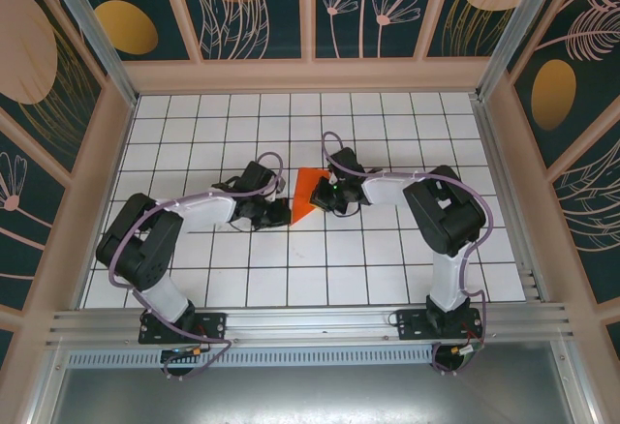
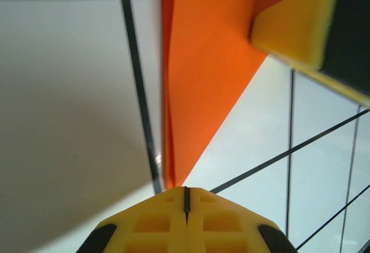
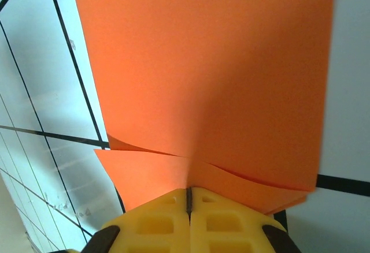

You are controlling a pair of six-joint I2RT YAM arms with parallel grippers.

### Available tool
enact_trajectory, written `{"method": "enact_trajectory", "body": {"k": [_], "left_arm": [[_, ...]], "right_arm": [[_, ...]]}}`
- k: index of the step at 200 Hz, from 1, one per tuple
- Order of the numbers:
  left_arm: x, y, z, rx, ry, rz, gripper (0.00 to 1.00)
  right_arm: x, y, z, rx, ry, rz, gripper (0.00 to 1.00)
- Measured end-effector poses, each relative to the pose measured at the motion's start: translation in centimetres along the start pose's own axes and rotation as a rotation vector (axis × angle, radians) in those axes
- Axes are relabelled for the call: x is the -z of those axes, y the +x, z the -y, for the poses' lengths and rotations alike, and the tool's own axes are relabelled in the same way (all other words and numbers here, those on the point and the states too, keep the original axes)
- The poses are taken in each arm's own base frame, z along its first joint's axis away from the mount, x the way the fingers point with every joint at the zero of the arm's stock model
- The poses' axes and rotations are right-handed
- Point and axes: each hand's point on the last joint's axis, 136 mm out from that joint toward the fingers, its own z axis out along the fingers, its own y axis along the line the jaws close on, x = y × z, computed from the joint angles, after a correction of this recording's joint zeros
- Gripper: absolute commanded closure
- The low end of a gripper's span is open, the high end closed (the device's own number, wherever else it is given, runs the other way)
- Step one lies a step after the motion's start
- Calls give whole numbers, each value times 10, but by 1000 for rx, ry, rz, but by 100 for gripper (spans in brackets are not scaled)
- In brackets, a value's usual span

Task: Fold a paper plane with a square sheet of paper (pick it up from the middle)
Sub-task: Third fold the triangle at the center of the table, then fourth fold the wing at the center of the table.

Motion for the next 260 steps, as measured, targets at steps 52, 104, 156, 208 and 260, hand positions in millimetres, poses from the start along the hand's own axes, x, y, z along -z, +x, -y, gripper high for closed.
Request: {"method": "enact_trajectory", "body": {"k": [52, 104, 156, 208, 260], "left_arm": [[16, -56, 48, -30, 107, 147, 82], [-9, -70, 49, 24, 132, 137, 82], [-24, -73, 18, 61, -1, 155, 82], [-24, -75, 11, 67, -39, 174, 79], [-23, -76, 10, 67, -45, 178, 79]], "right_arm": [[46, -23, -22, 0, -93, 132, 72], [74, -41, 0, -87, -101, 222, 51], [68, -40, 7, -100, -95, 203, 48], [47, -32, 17, -113, -71, 138, 50], [34, -27, 2, -82, -109, 83, 52]]}}
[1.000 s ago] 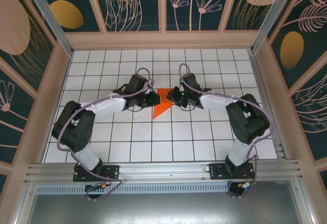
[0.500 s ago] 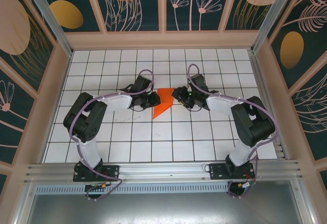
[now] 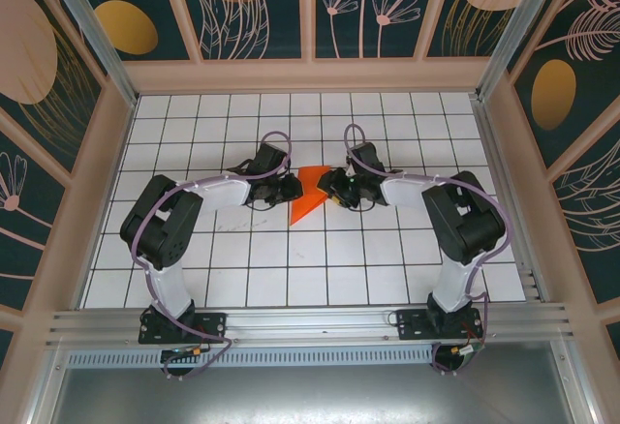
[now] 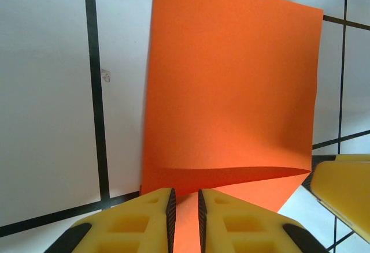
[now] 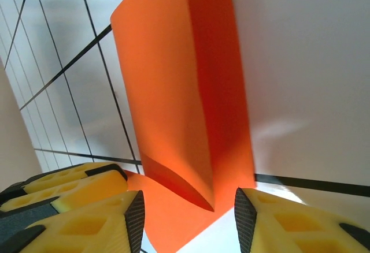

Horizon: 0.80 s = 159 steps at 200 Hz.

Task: Fold a paper plane with a square sheet of paper (pick it up from the middle)
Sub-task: Fourth fold the wing at the center of the table.

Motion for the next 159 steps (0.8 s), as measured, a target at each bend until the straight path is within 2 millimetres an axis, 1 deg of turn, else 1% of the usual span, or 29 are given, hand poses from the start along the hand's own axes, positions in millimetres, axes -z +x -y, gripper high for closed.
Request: {"method": "enact_trajectory", "body": {"k": [44, 75, 103, 143, 159], "left_arm": [[0, 0, 0, 1, -4, -4, 79], [0, 0, -1, 2, -9, -3, 79], [1, 0, -2, 3, -16, -4, 79], [1, 0, -3, 4, -20, -5, 79], [1, 0, -3, 5, -23, -3, 79]], "right_arm": [[-10, 9, -6, 9, -62, -65, 54], [-10, 12, -18, 34, -132, -85, 57], [-9, 16, -23, 51, -171, -103, 59], [-15, 17, -19, 62, -183, -114, 63], [-18, 18, -17, 72, -184, -119, 67]]}}
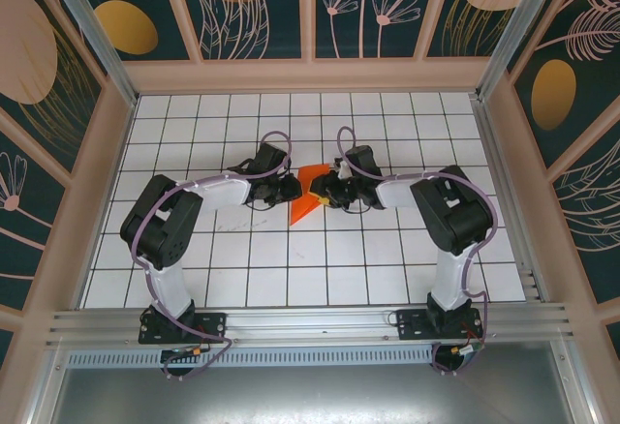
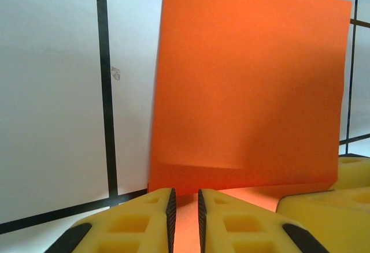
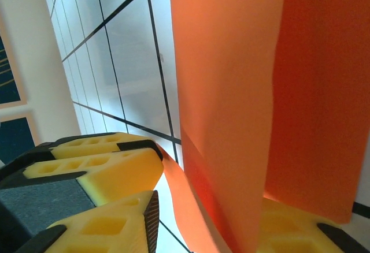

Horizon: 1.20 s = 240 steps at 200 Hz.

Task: Fold a paper plane with a square sheet of paper (pick it up from the middle)
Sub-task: Fourth fold the wing at the center of the table.

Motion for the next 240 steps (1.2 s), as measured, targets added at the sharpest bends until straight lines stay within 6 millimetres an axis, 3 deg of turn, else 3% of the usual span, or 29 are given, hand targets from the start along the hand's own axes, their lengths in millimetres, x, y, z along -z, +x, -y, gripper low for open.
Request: {"method": "enact_trajectory", "body": {"k": [42, 68, 89, 115, 143, 176, 204, 240], "left_arm": [[1, -3, -2, 1, -17, 12, 78], [5, -6, -3, 1, -25, 24, 69], [22, -17, 1, -6, -24, 68, 62], [55, -39, 12, -17, 1, 165, 48], [93, -61, 26, -29, 43, 274, 30], [125, -68, 33, -59, 100, 378, 11], [130, -62, 32, -114, 134, 420, 2], [120, -55, 38, -220, 205, 436, 2]], "right_arm": [[-3, 1, 5, 15, 6, -7, 91], [-2, -3, 8, 11, 25, 15, 97], [5, -8, 5, 13, 51, 52, 99], [29, -18, -17, 38, 69, 131, 100], [60, -33, -56, 87, 66, 236, 100], [88, -39, -88, 115, 63, 329, 100], [90, -33, -84, 53, 89, 346, 100], [82, -23, -50, -113, 131, 340, 100]]}}
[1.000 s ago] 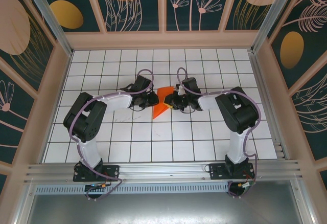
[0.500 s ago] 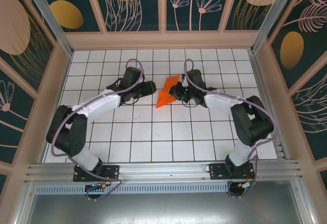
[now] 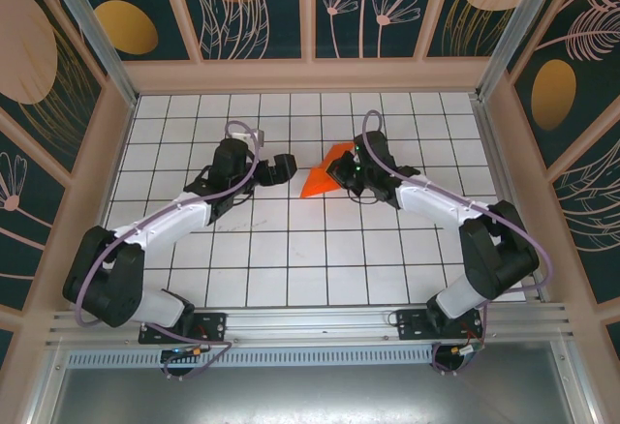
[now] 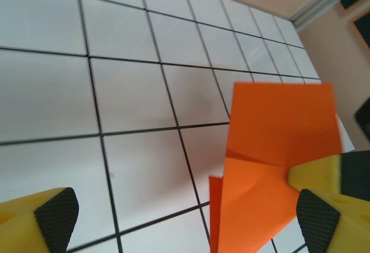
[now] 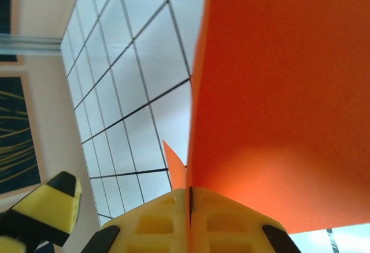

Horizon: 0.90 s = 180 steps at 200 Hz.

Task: Fold a paper plane with a square sheet of paper (pick it up from the middle)
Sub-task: Fourth fold the wing at the center of the table.

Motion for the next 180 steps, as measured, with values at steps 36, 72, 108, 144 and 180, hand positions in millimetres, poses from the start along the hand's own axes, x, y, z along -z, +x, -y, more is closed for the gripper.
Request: {"method": "enact_trajectory", "body": {"k": [36, 72, 108, 144, 180], "left_arm": [[-12, 17, 4, -83, 101, 7, 3], [-11, 45, 1, -174, 174, -13, 8], [-18, 59, 8, -274, 223, -25, 11], [-26, 75, 9, -350, 230, -54, 14], [-31, 86, 8, -397, 237, -63, 14]], "right_arm": [[-19, 4, 21, -111, 58, -24, 100], [-35, 7, 38, -166, 130, -57, 100], [-48, 14, 48, -203, 175, -105, 100], [-48, 22, 64, -249, 238, -131, 100], [-45, 28, 74, -303, 288, -142, 100]]}}
